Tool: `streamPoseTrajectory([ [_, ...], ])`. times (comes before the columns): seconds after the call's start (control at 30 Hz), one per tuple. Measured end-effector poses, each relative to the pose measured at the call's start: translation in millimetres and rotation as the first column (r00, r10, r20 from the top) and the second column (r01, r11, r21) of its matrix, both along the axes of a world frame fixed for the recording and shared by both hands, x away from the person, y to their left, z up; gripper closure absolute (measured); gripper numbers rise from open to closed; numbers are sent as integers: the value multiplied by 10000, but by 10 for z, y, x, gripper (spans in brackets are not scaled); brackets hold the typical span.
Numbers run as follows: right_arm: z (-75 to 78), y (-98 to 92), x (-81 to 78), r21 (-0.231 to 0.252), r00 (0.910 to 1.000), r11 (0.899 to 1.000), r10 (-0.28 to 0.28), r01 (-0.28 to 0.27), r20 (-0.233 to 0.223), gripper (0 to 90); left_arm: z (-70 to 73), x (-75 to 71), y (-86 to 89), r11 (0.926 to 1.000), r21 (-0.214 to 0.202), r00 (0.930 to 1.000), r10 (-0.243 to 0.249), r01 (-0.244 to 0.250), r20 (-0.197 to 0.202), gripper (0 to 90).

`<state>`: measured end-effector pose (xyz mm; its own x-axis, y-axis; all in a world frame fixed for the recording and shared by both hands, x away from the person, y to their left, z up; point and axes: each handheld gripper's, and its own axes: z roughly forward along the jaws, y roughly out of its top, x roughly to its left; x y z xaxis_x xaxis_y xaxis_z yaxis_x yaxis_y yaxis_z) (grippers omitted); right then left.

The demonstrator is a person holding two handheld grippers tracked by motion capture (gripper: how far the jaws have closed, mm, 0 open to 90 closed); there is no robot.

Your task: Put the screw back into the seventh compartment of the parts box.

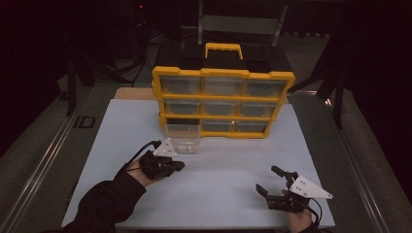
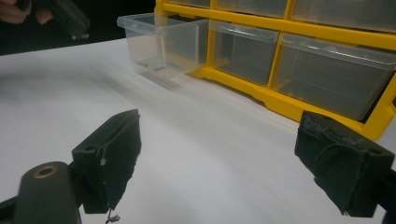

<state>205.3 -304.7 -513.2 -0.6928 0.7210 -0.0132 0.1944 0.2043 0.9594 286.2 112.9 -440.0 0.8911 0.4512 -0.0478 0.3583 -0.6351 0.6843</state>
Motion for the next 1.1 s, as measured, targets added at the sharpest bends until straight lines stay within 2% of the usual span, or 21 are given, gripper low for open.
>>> streamPoseTrajectory([
  [0.33, -4, 1, 5, -15, 10000, 10000, 18, -18, 10, 142, 233, 112, 40, 9979, -447, 9982, 491, -475, 347, 869],
  [0.47, -2, 1, 2, -3, 10000, 10000, 7, -7, 3, 142, 297, 151, 31, 9968, -506, 9965, 643, -617, 525, 869],
  [0.7, -2, 0, 1, 0, 10000, 10000, 12, -12, 11, 142, 394, 269, 19, 9908, -816, 9916, 1134, -1082, 628, 869],
  [0.8, -2, -3, 1, 25, 10000, 10000, 10, -10, 13, 142, 412, 320, 27, 9876, -877, 9885, 1362, -1302, 662, 869],
  [0.9, -4, -3, 5, 20, 10000, 10000, 12, -12, 11, 142, 403, 369, 25, 9814, -1005, 9828, 1709, -1635, 698, 868],
  [1.1, -2, -3, 1, 20, 10000, 10000, 0, 0, 10, 142, 377, 456, 16, 9673, -1129, 9688, 2364, -2273, 748, 868],
])
